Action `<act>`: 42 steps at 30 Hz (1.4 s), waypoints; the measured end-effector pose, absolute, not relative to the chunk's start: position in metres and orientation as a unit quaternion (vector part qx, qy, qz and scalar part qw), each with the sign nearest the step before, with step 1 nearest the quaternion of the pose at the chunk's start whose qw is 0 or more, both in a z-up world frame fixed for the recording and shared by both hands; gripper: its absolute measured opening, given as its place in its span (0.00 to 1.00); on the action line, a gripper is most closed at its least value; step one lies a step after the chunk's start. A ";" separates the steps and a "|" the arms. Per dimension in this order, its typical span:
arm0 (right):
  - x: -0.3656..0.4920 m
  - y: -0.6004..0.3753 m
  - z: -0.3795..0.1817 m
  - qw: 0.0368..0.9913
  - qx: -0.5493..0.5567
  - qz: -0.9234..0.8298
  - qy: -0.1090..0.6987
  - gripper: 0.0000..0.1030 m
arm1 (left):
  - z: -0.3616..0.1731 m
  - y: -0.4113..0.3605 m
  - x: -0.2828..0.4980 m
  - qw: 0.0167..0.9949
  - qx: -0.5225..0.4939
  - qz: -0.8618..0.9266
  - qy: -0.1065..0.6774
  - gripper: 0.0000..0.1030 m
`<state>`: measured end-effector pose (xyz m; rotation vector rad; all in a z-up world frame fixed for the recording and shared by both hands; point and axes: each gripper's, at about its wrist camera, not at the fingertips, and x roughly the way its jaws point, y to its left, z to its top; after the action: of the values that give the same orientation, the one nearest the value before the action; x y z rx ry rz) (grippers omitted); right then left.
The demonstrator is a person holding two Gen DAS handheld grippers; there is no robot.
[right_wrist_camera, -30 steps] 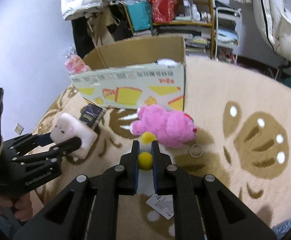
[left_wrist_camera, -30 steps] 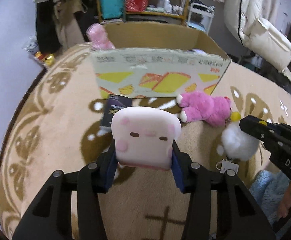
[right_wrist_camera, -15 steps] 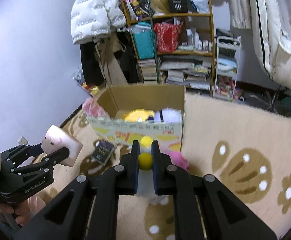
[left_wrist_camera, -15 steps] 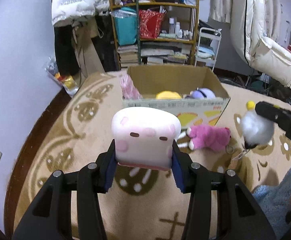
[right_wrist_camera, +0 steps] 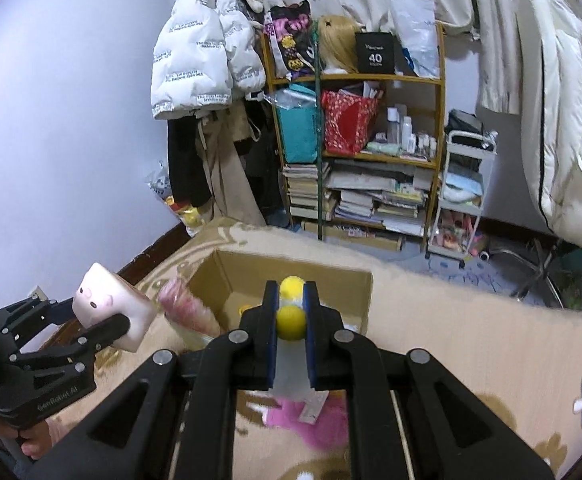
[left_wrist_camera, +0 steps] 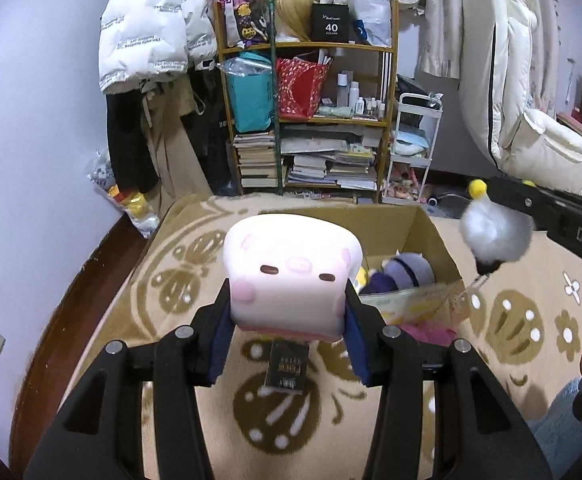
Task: Organize soft objects
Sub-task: 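Lift both held items and carry them over the cardboard box, then open the right tool over the box while the left tool releases the pig cushion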
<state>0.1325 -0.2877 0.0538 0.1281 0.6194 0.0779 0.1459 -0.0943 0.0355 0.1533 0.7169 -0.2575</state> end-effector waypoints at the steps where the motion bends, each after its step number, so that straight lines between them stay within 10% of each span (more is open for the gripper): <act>1: 0.140 -0.289 0.057 0.950 0.065 0.041 0.303 0.12 | 0.037 -0.097 0.151 0.926 0.077 -0.126 0.348 0.46; 30: 0.209 -0.302 0.006 0.919 0.108 0.036 0.378 0.16 | 0.004 -0.152 0.229 0.902 0.096 -0.156 0.390 0.60; 36: 0.204 -0.307 0.008 0.918 0.122 0.038 0.377 0.52 | 0.007 -0.145 0.222 0.913 0.093 -0.144 0.371 0.86; 42: 0.189 -0.311 0.019 0.921 0.124 0.030 0.368 0.85 | 0.021 -0.134 0.215 0.921 0.097 -0.130 0.355 0.91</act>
<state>0.1894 -0.3108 0.0187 0.2556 0.7568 0.0621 0.2151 -0.1344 0.0215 0.1997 0.7288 -0.2662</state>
